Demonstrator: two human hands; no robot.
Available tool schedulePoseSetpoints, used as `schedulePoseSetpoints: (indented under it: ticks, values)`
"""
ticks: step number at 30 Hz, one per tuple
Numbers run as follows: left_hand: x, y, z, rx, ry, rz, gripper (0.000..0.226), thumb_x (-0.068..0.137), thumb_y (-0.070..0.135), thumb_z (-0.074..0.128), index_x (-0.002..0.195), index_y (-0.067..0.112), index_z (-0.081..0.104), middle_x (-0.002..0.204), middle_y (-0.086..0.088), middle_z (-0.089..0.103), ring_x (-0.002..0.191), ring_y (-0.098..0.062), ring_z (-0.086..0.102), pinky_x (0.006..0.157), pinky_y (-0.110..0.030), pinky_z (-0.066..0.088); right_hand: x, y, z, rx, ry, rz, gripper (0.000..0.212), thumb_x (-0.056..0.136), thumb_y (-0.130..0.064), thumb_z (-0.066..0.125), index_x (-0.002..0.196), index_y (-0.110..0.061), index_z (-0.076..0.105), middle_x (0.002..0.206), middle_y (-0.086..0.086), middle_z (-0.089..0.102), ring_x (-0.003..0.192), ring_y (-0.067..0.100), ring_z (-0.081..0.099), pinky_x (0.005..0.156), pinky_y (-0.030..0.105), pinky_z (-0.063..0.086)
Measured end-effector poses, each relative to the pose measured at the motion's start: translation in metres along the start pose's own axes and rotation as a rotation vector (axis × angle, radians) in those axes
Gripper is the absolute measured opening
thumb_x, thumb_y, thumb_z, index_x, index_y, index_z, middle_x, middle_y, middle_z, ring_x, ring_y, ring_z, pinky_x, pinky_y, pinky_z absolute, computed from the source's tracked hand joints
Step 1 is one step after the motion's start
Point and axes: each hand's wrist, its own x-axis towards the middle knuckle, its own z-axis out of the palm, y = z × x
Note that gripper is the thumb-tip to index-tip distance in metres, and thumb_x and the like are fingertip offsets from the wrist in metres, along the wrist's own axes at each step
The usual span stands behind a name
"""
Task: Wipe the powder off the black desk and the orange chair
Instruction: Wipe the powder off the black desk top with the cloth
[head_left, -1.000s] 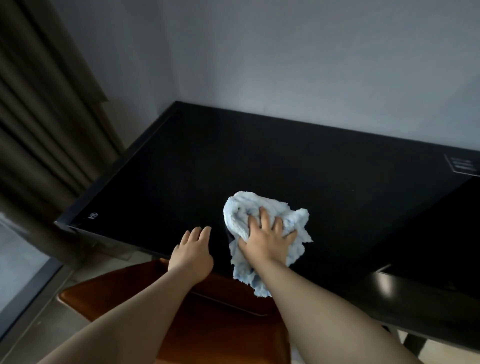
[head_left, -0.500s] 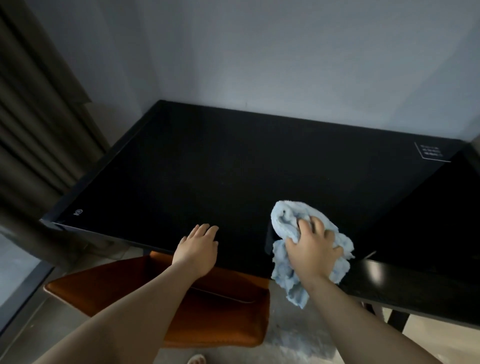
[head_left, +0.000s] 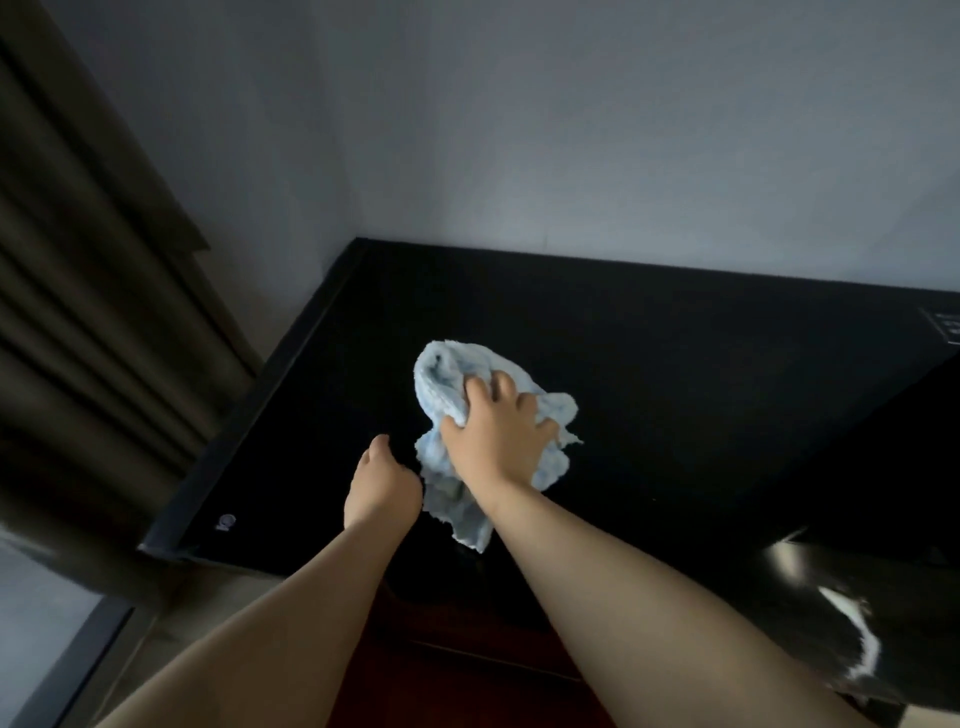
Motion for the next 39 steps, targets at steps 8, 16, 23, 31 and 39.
schedulePoseSetpoints:
  ticks: [8, 16, 23, 31, 39]
  values:
    - [0.074, -0.024, -0.039, 0.059, -0.002, 0.0, 0.04, 0.092, 0.017, 0.037, 0.132, 0.012, 0.043, 0.136, -0.009, 0.048, 0.129, -0.027, 0.042, 0.103, -0.046, 0.038, 0.042, -0.072, 0.089, -0.183, -0.252, -0.109, 0.063, 0.092, -0.058, 0.034, 0.144, -0.025, 0.02, 0.155, 0.011, 0.011, 0.143, 0.036, 0.0, 0.103, 0.07, -0.002]
    - [0.094, -0.021, -0.031, 0.174, -0.014, 0.059, 0.04, 0.092, 0.019, 0.038, 0.131, 0.015, 0.041, 0.142, -0.002, 0.041, 0.136, -0.024, 0.032, 0.111, -0.047, 0.025, 0.06, -0.055, 0.107, -0.197, -0.323, -0.169, 0.053, 0.091, -0.054, 0.038, 0.14, -0.045, 0.021, 0.156, -0.002, -0.012, 0.14, 0.038, -0.017, 0.095, 0.076, -0.011]
    - [0.077, 0.008, 0.014, 0.31, -0.056, 0.142, 0.064, 0.088, 0.006, 0.035, 0.149, 0.018, 0.017, 0.157, 0.003, 0.016, 0.146, -0.015, 0.003, 0.117, -0.046, 0.006, 0.065, 0.037, 0.068, -0.25, -0.223, 0.103, 0.049, 0.095, -0.046, 0.033, 0.142, -0.044, 0.018, 0.155, -0.005, -0.009, 0.141, 0.036, -0.004, 0.1, 0.076, 0.002]
    - [0.019, 0.039, 0.076, 0.463, -0.135, 0.251, 0.061, 0.096, 0.014, 0.035, 0.15, 0.024, 0.009, 0.159, 0.004, 0.0, 0.145, -0.018, -0.01, 0.112, -0.06, -0.001, 0.009, 0.175, -0.003, -0.361, -0.139, 0.351, 0.057, 0.09, -0.057, 0.036, 0.142, -0.043, 0.017, 0.156, -0.003, -0.001, 0.138, 0.033, 0.01, 0.103, 0.064, 0.024]
    - [-0.013, 0.042, 0.079, 0.551, -0.34, 0.479, 0.054, 0.1, 0.023, 0.031, 0.15, 0.022, 0.011, 0.159, 0.005, 0.002, 0.146, -0.015, -0.006, 0.116, -0.05, 0.005, -0.006, 0.214, -0.077, -0.369, 0.039, 0.327, 0.043, 0.085, -0.028, 0.053, 0.127, -0.025, 0.044, 0.136, 0.002, 0.041, 0.108, 0.032, 0.047, 0.077, 0.042, 0.038]
